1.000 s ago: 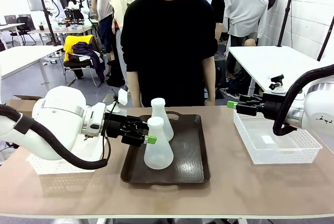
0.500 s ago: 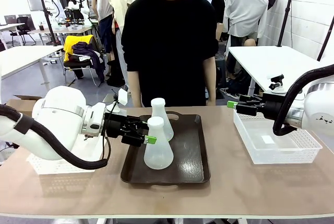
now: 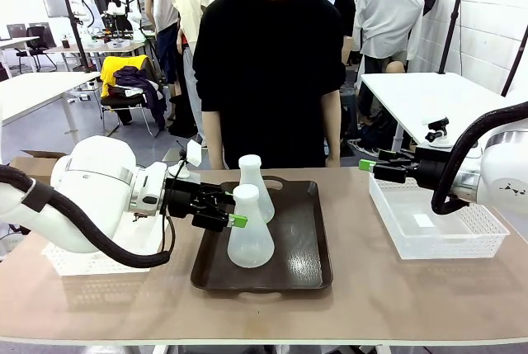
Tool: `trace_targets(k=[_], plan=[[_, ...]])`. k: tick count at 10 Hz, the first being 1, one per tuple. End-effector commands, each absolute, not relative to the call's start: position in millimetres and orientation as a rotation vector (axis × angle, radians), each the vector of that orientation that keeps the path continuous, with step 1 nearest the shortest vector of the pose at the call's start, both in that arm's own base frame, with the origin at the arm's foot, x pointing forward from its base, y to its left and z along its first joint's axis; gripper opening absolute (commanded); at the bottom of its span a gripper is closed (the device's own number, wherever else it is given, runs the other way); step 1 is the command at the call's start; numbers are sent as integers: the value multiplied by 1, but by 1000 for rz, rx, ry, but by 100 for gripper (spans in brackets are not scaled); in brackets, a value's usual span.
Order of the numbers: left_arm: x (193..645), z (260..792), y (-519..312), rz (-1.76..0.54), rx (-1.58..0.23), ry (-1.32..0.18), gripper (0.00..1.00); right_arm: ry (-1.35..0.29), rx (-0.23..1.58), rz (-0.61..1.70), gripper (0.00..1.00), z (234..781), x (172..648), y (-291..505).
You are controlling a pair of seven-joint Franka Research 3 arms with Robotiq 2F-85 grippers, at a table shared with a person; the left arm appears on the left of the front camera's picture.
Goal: Prepare the laboratory tools.
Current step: Place the picked Big flask upright in the Handle tray as directed by the person.
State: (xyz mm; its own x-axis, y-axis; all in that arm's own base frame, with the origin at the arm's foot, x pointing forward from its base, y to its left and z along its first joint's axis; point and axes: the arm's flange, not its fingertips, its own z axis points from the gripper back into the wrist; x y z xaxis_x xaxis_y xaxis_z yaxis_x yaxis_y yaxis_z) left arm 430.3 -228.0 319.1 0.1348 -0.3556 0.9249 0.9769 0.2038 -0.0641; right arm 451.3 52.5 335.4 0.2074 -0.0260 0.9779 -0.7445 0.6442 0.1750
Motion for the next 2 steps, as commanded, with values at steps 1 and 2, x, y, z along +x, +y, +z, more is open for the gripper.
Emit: trace_targets(k=[1,2], plan=[[431,318,-229,-1160,-842,-959,100,-1269,739,575,100,336,452,52],[431,318,-229,-1160,-842,-959,100,-1269,739,575,100,336,452,52]])
